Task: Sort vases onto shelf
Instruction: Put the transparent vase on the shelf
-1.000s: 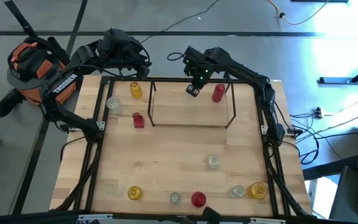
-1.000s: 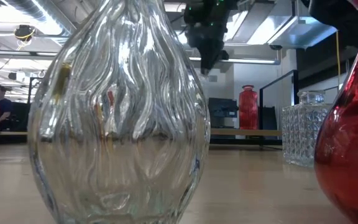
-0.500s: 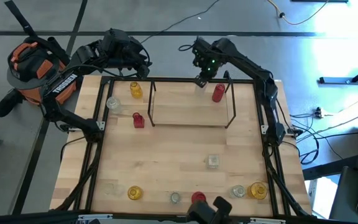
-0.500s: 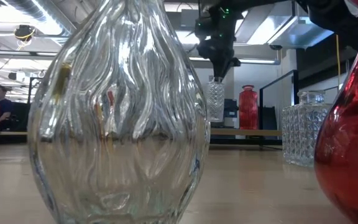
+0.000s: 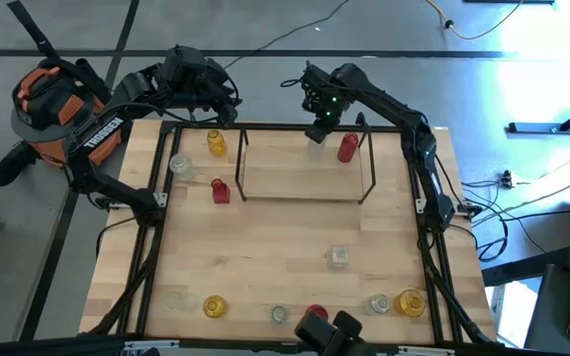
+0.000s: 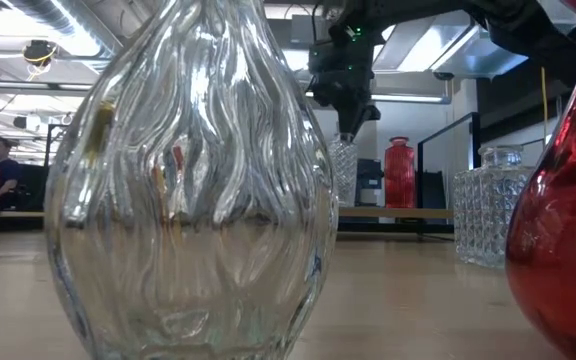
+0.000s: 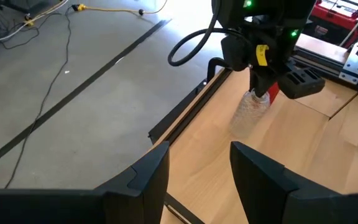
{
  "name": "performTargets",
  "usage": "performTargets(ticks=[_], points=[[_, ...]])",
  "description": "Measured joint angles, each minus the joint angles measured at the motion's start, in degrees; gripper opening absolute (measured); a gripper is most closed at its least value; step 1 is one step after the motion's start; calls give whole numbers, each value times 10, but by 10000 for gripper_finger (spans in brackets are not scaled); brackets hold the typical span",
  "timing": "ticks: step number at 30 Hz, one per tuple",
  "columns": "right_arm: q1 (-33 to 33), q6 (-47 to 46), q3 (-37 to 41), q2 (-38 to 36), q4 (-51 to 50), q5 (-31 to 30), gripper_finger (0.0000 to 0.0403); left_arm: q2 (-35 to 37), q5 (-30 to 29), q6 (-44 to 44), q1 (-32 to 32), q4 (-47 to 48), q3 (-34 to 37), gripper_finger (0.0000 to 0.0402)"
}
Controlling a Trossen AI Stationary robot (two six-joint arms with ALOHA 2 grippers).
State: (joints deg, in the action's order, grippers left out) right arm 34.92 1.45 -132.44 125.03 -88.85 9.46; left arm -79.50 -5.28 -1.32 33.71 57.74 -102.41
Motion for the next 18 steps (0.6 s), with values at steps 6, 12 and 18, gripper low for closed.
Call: performTargets(ticks=[6,12,18], points=[[0,6,0,0,-13,-3,10,0,0,0,0,0,0,163],[0,7,0,0,-12,-2,29,0,0,0,0,0,0,163],[-1,8,0,0,-11,6,49,0,0,0,0,0,0,163]])
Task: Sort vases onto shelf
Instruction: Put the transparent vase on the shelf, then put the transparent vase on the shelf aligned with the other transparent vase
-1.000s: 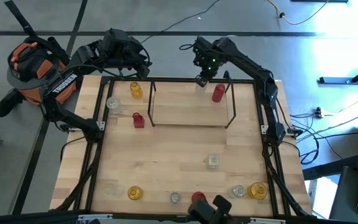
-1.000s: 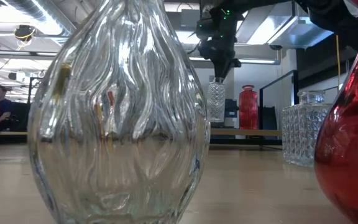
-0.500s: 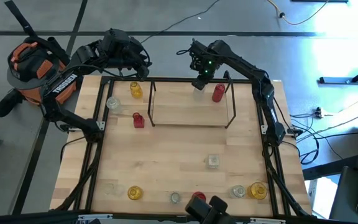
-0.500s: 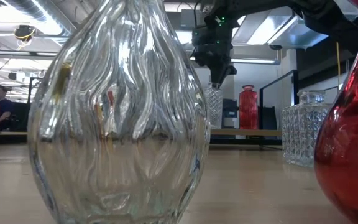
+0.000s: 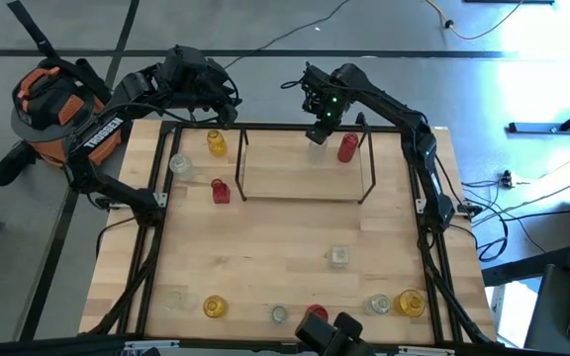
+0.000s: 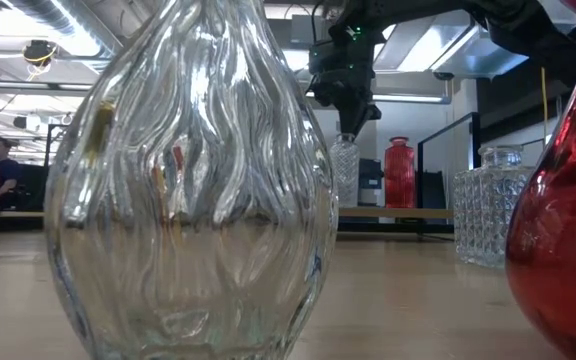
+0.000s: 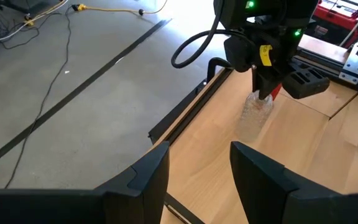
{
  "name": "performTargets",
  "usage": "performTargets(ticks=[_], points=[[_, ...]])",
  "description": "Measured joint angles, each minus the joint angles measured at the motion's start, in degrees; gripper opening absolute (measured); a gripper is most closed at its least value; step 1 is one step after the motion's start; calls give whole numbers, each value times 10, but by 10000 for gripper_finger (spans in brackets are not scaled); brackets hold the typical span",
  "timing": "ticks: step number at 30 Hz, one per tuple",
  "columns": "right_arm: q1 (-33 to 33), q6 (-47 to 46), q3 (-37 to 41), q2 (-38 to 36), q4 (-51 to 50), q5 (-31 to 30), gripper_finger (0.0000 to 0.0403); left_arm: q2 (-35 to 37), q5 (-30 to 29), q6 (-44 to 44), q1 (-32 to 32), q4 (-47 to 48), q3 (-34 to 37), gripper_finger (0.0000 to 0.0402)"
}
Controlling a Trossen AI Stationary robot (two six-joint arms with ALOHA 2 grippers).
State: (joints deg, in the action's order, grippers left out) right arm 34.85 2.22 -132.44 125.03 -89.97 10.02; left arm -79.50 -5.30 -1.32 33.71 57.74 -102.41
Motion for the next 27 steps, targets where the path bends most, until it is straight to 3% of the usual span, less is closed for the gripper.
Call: performTargets(ticks=[12,27], points=[[0,-4,0,0,0,-29,95,0,0,0,0,0,0,163],[0,-35,-25,-6,-1,-18,92,0,0,0,0,0,0,163]])
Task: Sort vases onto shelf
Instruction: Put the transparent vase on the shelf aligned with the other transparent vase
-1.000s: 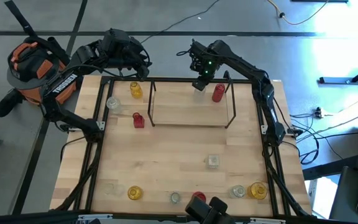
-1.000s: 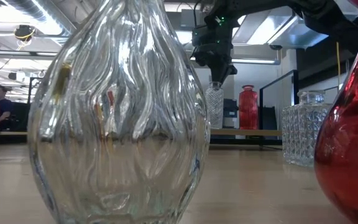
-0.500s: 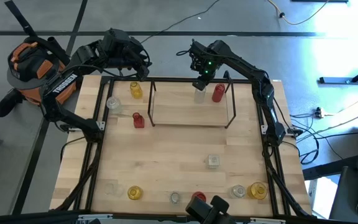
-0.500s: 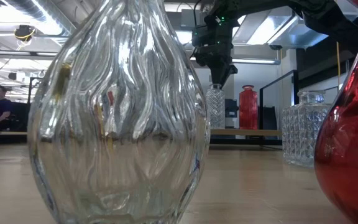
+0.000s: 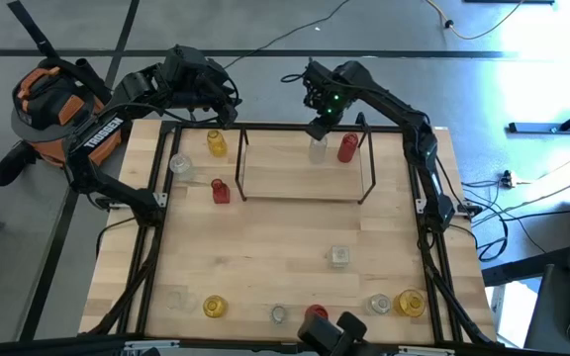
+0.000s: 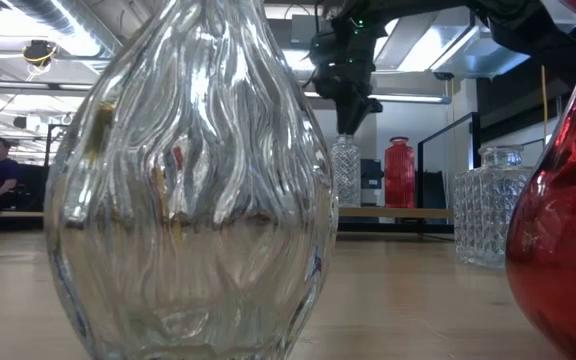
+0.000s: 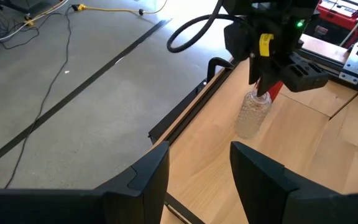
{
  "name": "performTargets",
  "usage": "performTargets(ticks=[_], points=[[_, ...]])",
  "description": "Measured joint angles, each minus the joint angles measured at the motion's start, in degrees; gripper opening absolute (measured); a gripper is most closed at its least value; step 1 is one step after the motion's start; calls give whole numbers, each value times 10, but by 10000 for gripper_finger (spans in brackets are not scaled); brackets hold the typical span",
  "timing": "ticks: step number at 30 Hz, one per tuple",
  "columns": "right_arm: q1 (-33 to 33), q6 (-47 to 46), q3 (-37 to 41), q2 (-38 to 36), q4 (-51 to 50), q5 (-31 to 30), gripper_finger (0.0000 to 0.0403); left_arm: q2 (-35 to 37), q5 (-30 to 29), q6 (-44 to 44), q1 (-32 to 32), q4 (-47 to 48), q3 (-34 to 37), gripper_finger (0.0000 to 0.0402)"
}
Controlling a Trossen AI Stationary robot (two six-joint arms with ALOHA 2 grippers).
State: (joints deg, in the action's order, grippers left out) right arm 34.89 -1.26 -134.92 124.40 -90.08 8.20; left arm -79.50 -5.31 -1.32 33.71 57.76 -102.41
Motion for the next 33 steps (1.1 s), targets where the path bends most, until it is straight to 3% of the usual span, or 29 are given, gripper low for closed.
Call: performTargets(ticks=[7,14,18,22,26,33], points=[[0,-20,-1,-28,1,52,92,0,-1,0,0,0,0,163],[-33,-27,5,-103,1,289,92,0,-1,0,0,0,0,163],[-107,14,14,-154,2,350,92,0,-1,0,0,0,0,163],[-209,8,39,-206,2,332,92,0,-1,4,0,0,0,163],[-327,-35,99,-236,2,230,92,1,-1,17,0,-13,24,163],[-491,-190,317,-297,84,145,92,0,13,15,0,-13,86,163]])
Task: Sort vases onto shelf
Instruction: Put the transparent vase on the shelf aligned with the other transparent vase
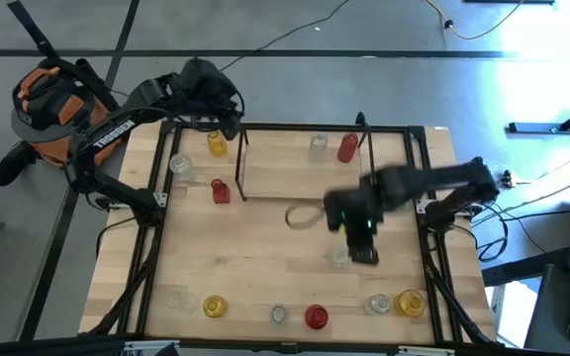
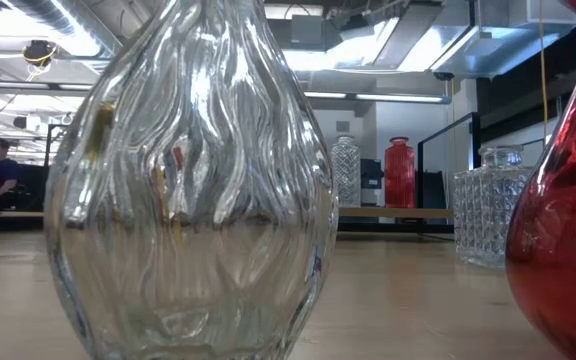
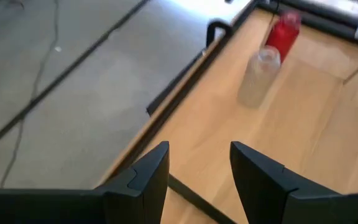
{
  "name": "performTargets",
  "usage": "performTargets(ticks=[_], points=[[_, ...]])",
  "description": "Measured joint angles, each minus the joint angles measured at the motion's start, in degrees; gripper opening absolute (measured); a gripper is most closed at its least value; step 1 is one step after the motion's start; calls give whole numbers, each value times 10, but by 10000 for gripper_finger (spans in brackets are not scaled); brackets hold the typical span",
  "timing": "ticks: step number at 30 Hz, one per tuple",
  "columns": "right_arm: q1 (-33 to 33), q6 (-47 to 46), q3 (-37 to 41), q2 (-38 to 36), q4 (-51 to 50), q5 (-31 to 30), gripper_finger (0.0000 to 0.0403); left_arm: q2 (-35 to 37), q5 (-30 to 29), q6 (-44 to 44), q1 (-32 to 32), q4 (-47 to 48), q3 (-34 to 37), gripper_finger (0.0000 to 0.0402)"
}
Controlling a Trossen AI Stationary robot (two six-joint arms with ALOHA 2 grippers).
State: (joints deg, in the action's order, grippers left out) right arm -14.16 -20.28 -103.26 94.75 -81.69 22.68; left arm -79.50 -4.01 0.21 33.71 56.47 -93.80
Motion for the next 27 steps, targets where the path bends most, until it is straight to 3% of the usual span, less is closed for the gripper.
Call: performTargets(ticks=[6,11,14,22,27], points=[[-120,-229,195,-84,199,-89,92,0,37,1,0,1,27,163],[-216,-431,278,-144,321,-208,92,0,37,17,0,-15,28,163],[-268,-507,292,-159,318,-253,92,0,37,19,0,-37,28,163],[-386,-637,295,-147,260,-279,92,0,37,19,0,-73,28,163],[-424,-699,295,-129,214,-314,92,0,37,15,0,-73,28,163]])
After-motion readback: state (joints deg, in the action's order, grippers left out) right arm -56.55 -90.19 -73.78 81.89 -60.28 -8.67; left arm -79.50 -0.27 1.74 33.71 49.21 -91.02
